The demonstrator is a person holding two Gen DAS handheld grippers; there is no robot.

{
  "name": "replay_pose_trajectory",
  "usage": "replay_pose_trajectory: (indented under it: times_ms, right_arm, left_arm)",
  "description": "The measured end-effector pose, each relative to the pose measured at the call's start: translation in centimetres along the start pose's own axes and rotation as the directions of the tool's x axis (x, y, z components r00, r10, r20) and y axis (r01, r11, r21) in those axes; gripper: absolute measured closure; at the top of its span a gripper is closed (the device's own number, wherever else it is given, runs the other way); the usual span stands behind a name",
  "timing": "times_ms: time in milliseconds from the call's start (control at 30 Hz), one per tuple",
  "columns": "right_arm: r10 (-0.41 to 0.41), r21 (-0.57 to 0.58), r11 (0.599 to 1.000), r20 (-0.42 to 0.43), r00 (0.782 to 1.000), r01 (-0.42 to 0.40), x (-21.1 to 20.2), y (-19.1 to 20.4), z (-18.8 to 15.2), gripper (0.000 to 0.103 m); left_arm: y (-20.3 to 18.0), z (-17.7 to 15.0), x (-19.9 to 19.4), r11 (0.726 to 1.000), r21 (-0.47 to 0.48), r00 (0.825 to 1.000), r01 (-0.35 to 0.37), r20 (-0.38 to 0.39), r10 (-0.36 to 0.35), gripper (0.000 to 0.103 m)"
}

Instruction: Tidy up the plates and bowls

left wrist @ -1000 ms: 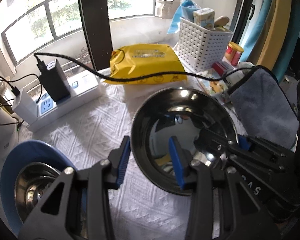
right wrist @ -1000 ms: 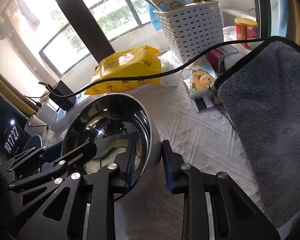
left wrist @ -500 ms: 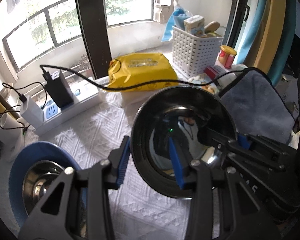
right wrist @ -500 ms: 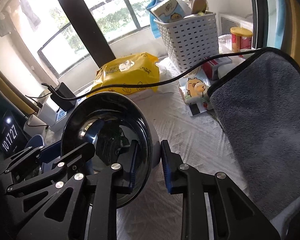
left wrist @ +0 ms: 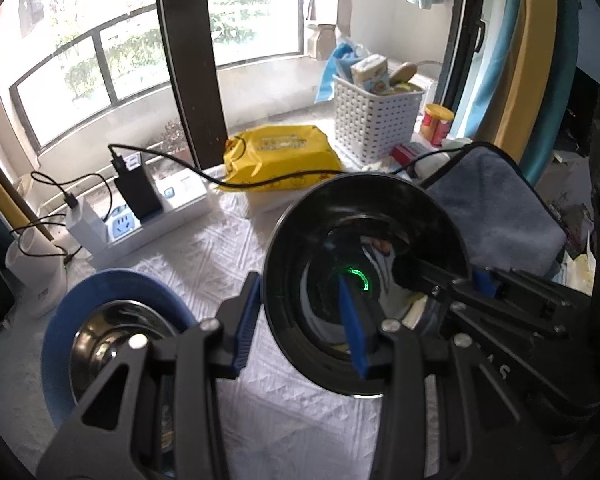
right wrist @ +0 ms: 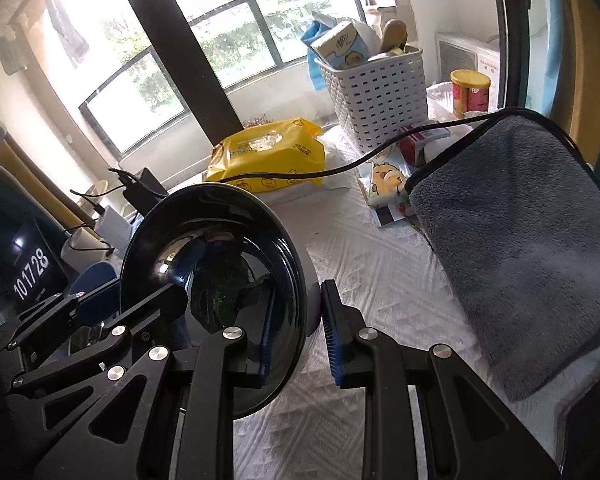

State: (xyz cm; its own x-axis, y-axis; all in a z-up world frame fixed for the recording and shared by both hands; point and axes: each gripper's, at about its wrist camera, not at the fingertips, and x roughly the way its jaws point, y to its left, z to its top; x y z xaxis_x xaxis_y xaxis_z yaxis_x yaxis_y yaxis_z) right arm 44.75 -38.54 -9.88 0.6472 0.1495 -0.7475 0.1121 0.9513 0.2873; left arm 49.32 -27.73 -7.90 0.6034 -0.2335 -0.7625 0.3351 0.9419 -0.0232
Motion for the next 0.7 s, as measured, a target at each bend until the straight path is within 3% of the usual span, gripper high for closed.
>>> replay_pose_trajectory:
  times_ms: [700]
  right_arm:
    - [0.008,-0.046,0.999,0.031,0.999,-0.007,-3.3,3.8,-0.6,0.079]
  left_arm:
    - [2.7,-1.3,-4.6,0.999,-0.032,0.999,0.005,0.051,-0.004,0.063]
